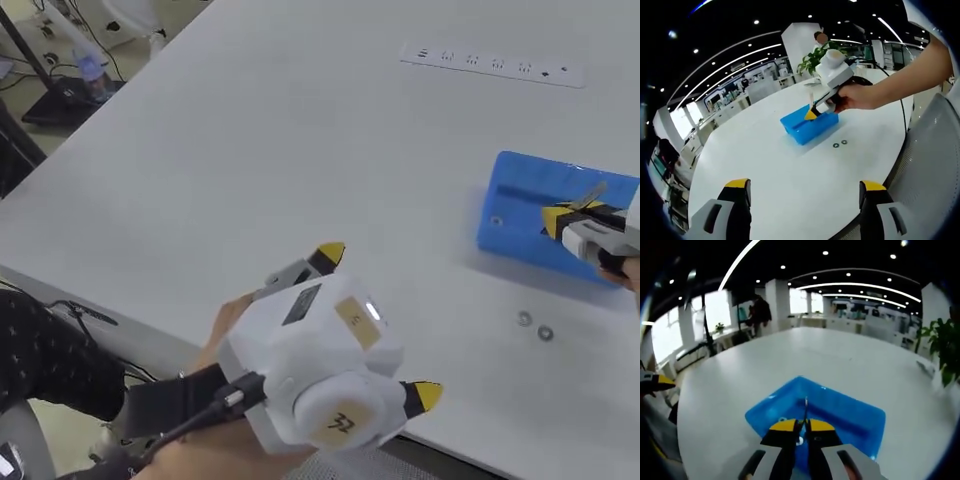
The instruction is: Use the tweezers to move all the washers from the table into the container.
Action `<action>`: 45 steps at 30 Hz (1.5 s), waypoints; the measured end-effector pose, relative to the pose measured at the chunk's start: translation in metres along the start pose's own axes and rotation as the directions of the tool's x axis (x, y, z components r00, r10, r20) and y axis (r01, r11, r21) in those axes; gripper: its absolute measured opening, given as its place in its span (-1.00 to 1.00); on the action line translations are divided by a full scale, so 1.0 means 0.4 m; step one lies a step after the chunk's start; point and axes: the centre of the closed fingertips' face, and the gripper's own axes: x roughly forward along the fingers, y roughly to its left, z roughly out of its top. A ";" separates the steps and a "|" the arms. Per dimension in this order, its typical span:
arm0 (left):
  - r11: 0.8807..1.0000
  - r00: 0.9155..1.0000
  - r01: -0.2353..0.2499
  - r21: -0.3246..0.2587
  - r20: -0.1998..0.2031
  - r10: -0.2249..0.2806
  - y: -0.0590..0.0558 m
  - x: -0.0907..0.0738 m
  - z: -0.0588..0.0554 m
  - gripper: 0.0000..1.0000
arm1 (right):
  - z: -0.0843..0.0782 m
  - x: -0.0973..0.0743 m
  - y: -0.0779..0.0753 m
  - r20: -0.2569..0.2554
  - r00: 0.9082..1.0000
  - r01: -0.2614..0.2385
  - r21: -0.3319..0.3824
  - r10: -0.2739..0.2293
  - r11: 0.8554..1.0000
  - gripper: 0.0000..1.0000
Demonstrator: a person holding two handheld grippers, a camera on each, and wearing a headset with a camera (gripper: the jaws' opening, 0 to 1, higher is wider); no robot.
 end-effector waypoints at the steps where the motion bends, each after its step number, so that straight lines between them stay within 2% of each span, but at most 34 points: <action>1: 1.000 1.000 -0.001 0.000 -0.003 0.001 0.001 0.000 -0.001 0.84 | 0.009 -0.004 0.004 0.023 1.000 -0.009 -0.019 0.009 1.000 -0.92; 3: 1.000 1.000 -0.004 0.000 -0.003 0.004 0.003 0.000 -0.001 0.83 | 0.012 -0.015 0.016 0.015 1.000 -0.022 -0.010 0.022 1.000 -0.92; 8: 1.000 1.000 -0.009 0.004 -0.003 0.009 0.004 0.000 -0.001 0.83 | 0.040 -0.074 0.040 0.048 0.997 -0.053 0.012 0.052 0.999 -0.93; 15: 1.000 1.000 -0.012 0.003 0.002 0.012 0.006 -0.001 0.002 0.83 | 0.041 -0.140 0.066 0.089 0.994 -0.059 0.020 0.057 0.998 -0.93; 18: 1.000 1.000 -0.011 0.002 -0.005 0.011 0.006 0.000 -0.002 0.83 | 0.049 -0.173 0.074 0.122 0.991 -0.061 0.040 0.055 0.997 -0.94; 22: 1.000 1.000 -0.010 0.005 -0.003 0.010 0.004 0.000 0.000 0.83 | 0.027 -0.186 0.093 0.103 0.991 -0.087 0.062 0.080 0.994 -0.94; 24: 1.000 1.000 -0.009 0.008 -0.006 0.009 0.003 0.000 -0.002 0.83 | 0.005 -0.187 0.110 0.076 0.992 -0.107 0.069 0.102 0.992 -0.94; 27: 1.000 1.000 -0.008 0.009 -0.009 0.008 0.003 0.001 -0.003 0.83 | -0.028 -0.186 0.135 0.038 0.990 -0.135 0.058 0.132 0.989 -0.94; 30: 1.000 1.000 -0.009 0.011 -0.016 0.009 0.003 0.002 -0.006 0.83 | -0.038 -0.191 0.152 0.027 0.988 -0.155 0.047 0.154 0.987 -0.94; 35: 1.000 1.000 -0.006 0.015 -0.020 0.007 0.002 0.002 -0.008 0.82 | -0.071 -0.188 0.159 -0.021 0.987 -0.157 0.018 0.157 0.988 -0.93; 39: 1.000 1.000 -0.001 0.013 -0.020 0.001 -0.001 0.003 -0.009 0.82 | -0.089 -0.184 0.166 -0.053 0.984 -0.168 0.035 0.169 0.985 -0.93; 45: 1.000 1.000 -0.005 0.013 -0.024 0.005 0.001 0.003 -0.011 0.82 | -0.115 -0.168 0.173 -0.095 0.981 -0.167 0.025 0.168 0.986 -0.92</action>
